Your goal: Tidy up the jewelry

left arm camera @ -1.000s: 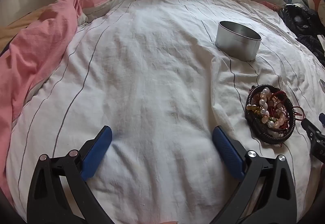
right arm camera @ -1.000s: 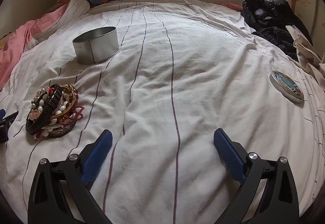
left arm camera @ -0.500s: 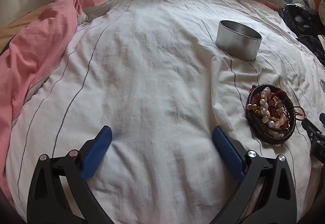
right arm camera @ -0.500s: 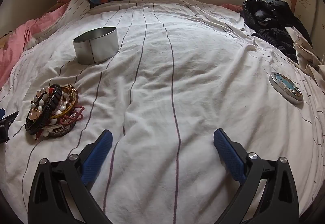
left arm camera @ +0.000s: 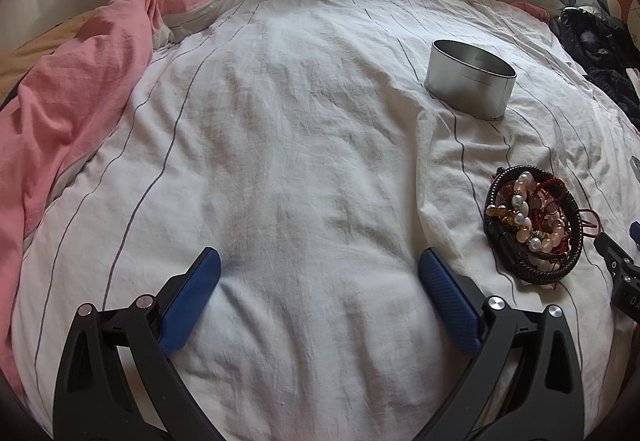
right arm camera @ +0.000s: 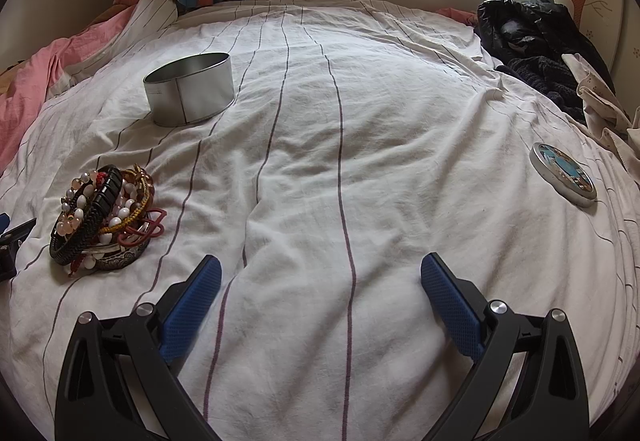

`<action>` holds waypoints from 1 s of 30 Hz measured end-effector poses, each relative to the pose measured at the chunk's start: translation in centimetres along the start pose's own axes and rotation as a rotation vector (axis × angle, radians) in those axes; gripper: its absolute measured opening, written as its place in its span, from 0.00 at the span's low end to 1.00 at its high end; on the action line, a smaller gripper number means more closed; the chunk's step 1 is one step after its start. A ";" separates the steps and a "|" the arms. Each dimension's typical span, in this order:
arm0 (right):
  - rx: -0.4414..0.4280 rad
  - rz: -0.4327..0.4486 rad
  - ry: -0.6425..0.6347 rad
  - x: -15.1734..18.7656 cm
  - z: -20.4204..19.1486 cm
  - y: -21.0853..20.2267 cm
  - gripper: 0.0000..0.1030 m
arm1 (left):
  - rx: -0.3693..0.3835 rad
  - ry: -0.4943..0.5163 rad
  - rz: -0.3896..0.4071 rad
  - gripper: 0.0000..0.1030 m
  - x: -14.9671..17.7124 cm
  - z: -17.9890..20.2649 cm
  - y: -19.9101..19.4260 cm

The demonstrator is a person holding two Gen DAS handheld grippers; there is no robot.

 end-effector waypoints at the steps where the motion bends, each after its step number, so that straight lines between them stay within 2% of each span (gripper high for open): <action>1: 0.000 0.000 0.000 0.0 0.0 0.0 0.93 | 0.000 0.000 0.000 0.93 0.0 0.0 0.0; 30: 0.004 0.001 -0.004 0.0 -0.1 0.0 0.93 | -0.007 0.005 0.001 0.93 0.0 -0.5 0.1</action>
Point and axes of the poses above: each gripper's, at about its wrist camera, not at the fingertips, and y roughly the way its jaws point, z to its right, x to its underside, the point moved 6 cm from there along y, roughly the way its jaws point, and after that the axes turned 6 degrees about -x, right-handed, at the moved point
